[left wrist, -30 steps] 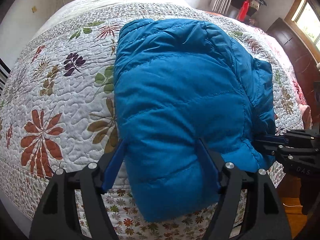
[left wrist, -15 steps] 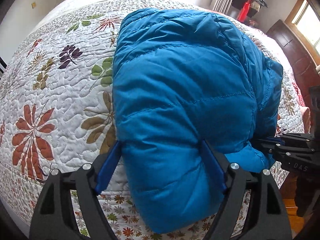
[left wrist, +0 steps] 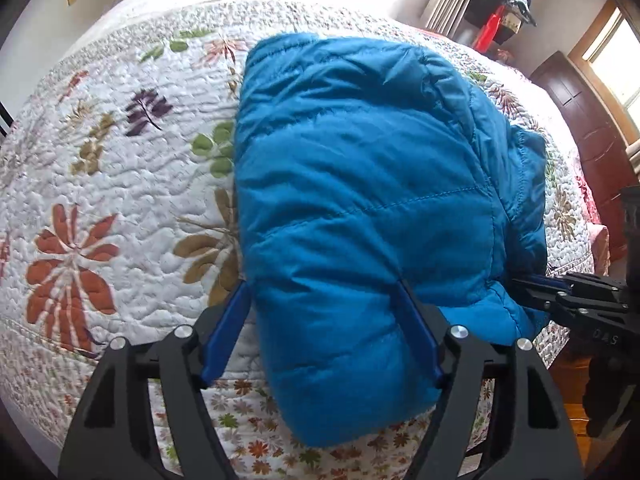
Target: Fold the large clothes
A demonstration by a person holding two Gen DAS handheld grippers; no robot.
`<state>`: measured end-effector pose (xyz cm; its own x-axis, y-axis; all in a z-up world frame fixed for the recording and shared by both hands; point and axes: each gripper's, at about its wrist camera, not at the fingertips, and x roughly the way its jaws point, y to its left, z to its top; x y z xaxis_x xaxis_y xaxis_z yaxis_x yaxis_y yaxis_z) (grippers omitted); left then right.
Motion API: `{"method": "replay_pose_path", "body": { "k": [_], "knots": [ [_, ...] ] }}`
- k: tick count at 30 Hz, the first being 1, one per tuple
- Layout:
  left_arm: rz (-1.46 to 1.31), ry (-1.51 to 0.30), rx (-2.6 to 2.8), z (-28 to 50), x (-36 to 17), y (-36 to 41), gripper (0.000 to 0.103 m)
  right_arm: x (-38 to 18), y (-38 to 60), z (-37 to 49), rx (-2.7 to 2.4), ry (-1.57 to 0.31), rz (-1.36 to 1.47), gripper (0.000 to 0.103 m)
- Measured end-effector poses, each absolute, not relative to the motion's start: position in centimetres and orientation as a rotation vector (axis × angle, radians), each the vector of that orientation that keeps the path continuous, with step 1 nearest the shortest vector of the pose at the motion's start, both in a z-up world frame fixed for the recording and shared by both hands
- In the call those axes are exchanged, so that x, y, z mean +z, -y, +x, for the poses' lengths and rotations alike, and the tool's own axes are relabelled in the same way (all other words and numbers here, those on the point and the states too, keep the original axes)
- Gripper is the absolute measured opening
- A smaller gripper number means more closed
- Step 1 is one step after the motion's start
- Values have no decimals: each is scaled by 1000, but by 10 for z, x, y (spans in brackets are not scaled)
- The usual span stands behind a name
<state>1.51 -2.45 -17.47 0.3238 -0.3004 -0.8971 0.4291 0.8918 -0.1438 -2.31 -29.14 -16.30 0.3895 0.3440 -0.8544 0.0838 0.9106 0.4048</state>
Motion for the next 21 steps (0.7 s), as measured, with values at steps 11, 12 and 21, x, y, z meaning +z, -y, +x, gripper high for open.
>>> {"method": "replay_pose_path", "body": {
  "k": [11,12,21],
  "knots": [
    [139,-1076,-462,17,-134,9,78,-112,336,-36,128,-1026,508,77],
    [134,-1075,-466,18,-132,7,80,-112,342,-37,133,-1017,530,79],
    [84,-1096,-463,43,-132,-5,83,-151,383,-18,277,-1036,779,87]
  ]
}}
